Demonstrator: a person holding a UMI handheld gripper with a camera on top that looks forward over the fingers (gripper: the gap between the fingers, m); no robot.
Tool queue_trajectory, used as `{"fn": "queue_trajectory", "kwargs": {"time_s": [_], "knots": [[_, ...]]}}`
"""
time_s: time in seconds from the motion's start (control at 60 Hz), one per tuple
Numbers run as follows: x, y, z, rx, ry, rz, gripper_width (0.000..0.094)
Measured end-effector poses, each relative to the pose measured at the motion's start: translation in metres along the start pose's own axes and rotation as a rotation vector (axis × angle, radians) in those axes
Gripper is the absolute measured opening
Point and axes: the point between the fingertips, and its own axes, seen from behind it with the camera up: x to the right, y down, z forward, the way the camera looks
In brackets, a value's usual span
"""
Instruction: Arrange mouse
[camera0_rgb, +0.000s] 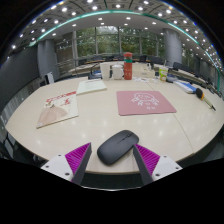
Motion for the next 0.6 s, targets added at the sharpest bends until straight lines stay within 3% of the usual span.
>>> {"fn": "queue_trajectory", "kwargs": {"time_s": [0.2,0.333,0.4,0.6], "knots": [[-0.015,-0.019,0.032,-0.01,0.016,-0.021,0.0806],[-0.014,-0.023,0.047,-0.019,0.067,-0.048,0.0621],[-0.017,-0.026,0.051,-0.008,0.067,-0.039,0.047],[-0.019,-0.028,0.052,-0.018,0.061,-0.077,0.0361]]}}
